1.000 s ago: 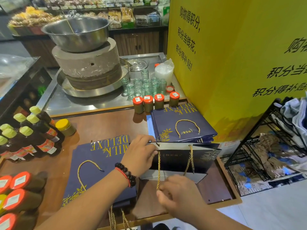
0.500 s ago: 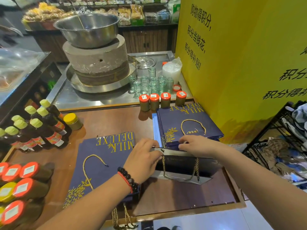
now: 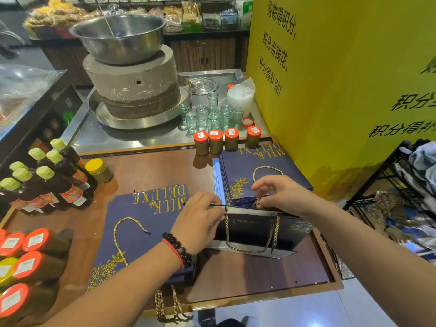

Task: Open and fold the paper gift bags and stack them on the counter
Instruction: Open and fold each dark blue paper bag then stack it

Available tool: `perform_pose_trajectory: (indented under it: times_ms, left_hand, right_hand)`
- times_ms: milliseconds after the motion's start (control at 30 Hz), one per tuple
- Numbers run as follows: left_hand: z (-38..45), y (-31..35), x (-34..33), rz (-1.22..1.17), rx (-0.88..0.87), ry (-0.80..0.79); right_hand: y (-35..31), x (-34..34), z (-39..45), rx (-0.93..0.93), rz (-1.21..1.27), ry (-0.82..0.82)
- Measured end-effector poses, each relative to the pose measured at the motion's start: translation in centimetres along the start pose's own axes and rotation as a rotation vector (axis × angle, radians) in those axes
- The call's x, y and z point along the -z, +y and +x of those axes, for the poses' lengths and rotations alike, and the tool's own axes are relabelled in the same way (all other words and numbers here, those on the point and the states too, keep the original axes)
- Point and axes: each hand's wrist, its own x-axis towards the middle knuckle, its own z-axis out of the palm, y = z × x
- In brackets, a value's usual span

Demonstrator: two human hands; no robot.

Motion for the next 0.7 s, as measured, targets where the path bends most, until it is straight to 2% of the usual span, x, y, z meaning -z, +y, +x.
perform_pose_trajectory:
  times_ms: [100,267,467,700]
  left_hand:
    - [0.0,0.2,0.2,0.008,0.02,0.0]
    - [-0.1,0.4,0.1,0.013,0.031,0.013]
    - [0.0,0.1,0.0,0.01,0.047,0.004]
    - [0.0,0.3,0.1,0.023,0.055,-0.002]
  right_hand:
    - [0.2,0.6,-0.2,0.046,0.208,0.208]
    - [0.7,3.7,-0.8,0.039,0.452,0.392]
    - [1.5,6.6,-1.2,0.013,0.481,0.566]
    - [2.5,7.4,-2.0,0.014,0.468,0.626]
